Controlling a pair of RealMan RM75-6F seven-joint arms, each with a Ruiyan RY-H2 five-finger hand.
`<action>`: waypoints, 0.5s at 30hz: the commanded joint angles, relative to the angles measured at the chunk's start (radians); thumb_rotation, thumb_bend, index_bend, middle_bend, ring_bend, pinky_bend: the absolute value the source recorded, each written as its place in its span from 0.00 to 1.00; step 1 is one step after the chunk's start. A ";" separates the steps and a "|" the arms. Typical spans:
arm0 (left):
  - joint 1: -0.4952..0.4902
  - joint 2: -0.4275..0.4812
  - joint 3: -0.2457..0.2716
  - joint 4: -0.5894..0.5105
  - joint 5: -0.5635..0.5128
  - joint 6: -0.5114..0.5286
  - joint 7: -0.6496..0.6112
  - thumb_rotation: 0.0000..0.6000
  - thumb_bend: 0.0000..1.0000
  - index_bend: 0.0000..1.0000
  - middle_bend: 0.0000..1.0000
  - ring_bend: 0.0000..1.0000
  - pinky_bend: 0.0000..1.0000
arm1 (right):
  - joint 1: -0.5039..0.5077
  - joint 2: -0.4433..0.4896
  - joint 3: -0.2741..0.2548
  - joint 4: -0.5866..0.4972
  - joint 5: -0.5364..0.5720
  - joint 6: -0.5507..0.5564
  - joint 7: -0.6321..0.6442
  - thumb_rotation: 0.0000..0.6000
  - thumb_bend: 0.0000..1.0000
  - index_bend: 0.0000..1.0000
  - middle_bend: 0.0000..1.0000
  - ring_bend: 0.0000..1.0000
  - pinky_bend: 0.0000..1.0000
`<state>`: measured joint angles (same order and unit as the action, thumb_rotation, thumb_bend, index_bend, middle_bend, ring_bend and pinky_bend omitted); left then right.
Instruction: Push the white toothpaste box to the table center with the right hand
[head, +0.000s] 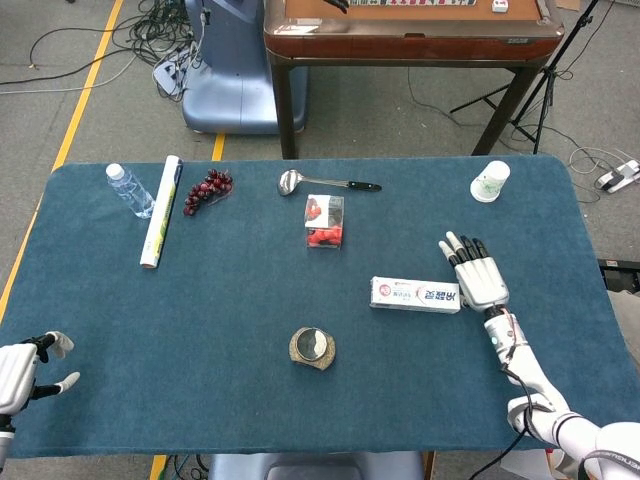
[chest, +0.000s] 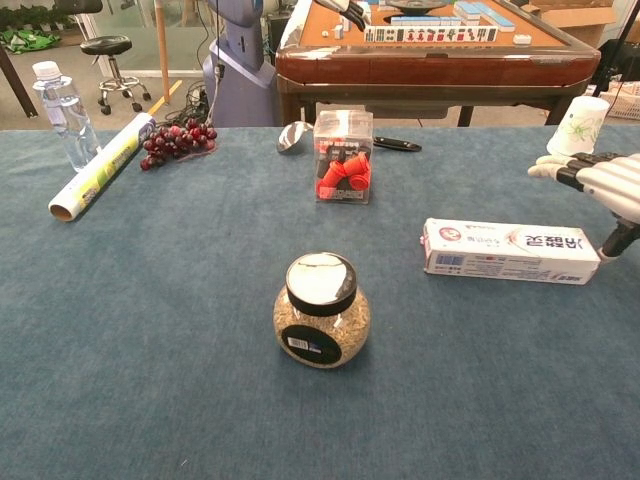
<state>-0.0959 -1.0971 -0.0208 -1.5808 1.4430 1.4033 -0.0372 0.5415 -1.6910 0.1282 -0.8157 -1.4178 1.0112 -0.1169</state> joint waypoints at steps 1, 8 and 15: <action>0.001 0.003 -0.002 -0.001 -0.003 0.002 -0.002 1.00 0.13 0.48 0.53 0.55 0.69 | 0.012 -0.014 0.003 -0.019 0.000 0.000 -0.011 1.00 0.00 0.06 0.02 0.00 0.10; 0.006 0.012 -0.007 -0.006 -0.012 0.007 -0.010 1.00 0.13 0.48 0.53 0.55 0.69 | 0.041 -0.042 0.012 -0.083 0.000 0.006 -0.050 1.00 0.00 0.06 0.02 0.00 0.10; 0.010 0.021 -0.010 -0.012 -0.013 0.012 -0.021 1.00 0.13 0.48 0.53 0.55 0.69 | 0.081 -0.065 0.033 -0.129 0.006 0.007 -0.106 1.00 0.00 0.06 0.02 0.00 0.10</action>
<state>-0.0862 -1.0760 -0.0305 -1.5922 1.4298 1.4151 -0.0585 0.6159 -1.7514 0.1557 -0.9377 -1.4146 1.0182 -0.2146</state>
